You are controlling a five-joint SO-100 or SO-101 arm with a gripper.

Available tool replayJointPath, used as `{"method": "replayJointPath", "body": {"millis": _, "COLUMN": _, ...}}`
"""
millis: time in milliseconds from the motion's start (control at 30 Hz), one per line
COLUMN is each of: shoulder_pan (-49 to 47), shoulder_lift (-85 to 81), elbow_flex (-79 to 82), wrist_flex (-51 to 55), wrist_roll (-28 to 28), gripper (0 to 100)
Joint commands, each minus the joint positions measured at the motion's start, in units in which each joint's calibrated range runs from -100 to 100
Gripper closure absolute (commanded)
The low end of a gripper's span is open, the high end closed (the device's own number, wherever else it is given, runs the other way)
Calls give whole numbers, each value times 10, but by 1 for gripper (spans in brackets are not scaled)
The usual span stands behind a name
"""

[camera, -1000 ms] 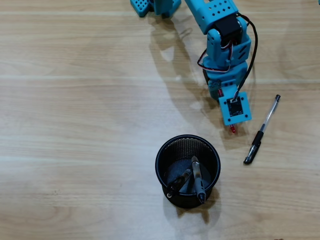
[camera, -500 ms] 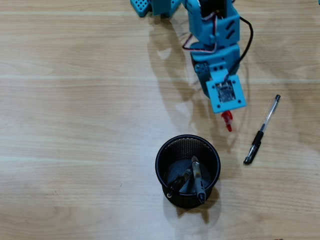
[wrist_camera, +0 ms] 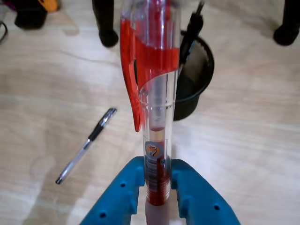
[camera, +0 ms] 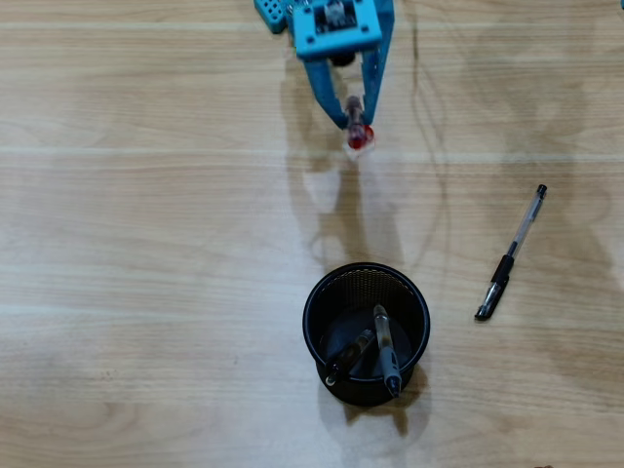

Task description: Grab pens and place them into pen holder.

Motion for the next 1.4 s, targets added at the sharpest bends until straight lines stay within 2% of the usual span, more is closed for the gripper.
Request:
{"method": "replayJointPath", "body": {"millis": 0, "shoulder_pan": 9, "shoulder_lift": -33, "elbow_flex": -28, "wrist_flex": -71, "wrist_roll": 2, "gripper": 98}}
{"method": "replayJointPath", "body": {"millis": 233, "shoulder_pan": 8, "shoulder_lift": 6, "elbow_flex": -17, "wrist_flex": -257, "wrist_roll": 2, "gripper": 98}}
{"method": "replayJointPath", "body": {"millis": 633, "shoulder_pan": 1, "shoulder_lift": 162, "elbow_flex": -16, "wrist_flex": -567, "wrist_roll": 2, "gripper": 98}}
{"method": "replayJointPath", "body": {"millis": 1367, "shoulder_pan": 21, "shoulder_lift": 381, "elbow_flex": -17, "wrist_flex": -740, "wrist_roll": -3, "gripper": 97}}
